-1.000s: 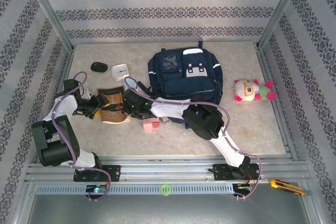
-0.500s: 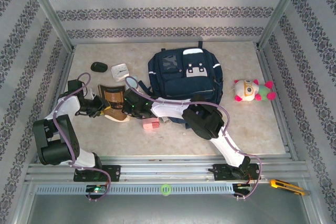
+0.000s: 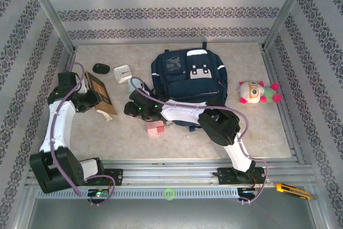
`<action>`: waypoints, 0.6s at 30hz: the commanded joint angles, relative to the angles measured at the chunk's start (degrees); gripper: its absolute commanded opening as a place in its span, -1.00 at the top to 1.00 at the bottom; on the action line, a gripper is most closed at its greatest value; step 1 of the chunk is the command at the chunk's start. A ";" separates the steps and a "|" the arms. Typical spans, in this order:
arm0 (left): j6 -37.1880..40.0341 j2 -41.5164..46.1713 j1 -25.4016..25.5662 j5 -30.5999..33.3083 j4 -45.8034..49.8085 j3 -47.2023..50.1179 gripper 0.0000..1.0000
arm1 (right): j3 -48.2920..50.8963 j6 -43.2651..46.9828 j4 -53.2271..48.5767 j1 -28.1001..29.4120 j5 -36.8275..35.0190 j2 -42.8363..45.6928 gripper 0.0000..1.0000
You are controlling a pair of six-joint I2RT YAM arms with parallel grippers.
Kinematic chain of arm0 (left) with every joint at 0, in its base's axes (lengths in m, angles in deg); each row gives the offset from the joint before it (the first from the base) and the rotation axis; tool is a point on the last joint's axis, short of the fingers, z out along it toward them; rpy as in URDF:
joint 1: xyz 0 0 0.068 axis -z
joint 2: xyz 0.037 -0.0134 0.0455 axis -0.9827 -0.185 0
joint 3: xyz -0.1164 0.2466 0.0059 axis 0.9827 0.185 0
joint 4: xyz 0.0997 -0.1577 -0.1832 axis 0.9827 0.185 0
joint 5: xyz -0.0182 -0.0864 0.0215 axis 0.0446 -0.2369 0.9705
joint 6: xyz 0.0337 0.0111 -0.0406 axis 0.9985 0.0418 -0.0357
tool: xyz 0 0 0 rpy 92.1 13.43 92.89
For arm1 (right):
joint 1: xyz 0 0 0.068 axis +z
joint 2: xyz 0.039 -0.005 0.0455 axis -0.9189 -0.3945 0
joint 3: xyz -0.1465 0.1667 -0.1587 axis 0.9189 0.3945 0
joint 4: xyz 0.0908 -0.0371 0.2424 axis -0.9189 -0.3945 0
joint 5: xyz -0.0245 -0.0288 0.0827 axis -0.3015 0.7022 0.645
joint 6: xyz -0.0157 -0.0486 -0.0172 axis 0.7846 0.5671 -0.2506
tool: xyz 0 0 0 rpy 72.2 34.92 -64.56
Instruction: Pack the student bag
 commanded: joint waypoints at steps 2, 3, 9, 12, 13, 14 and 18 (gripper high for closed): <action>5.79 7.13 0.30 -11.59 -1.84 -4.39 1.00 | 4.76 7.88 5.04 -0.92 -2.21 11.11 -0.12; 5.62 8.14 0.36 -15.92 -3.95 -4.82 1.00 | 6.38 9.98 7.03 -1.53 -1.16 13.35 -0.14; -6.86 13.82 0.90 -37.34 -31.84 0.00 1.00 | 15.88 26.13 17.54 -6.50 8.81 26.23 -0.24; -19.29 15.47 2.03 -43.42 -56.59 7.48 1.00 | 20.83 33.49 23.85 -10.87 19.03 31.85 -0.52; -22.00 15.50 2.56 -44.27 -62.67 9.09 1.00 | 22.08 34.43 24.38 -12.81 21.20 33.69 -0.76; -23.74 15.36 3.64 -45.13 -66.67 10.19 1.00 | 23.08 34.75 24.67 -14.65 23.24 35.27 -0.96; -20.66 14.86 8.79 -47.89 -67.33 9.36 1.00 | 25.18 34.59 25.75 -19.83 29.81 39.81 -0.96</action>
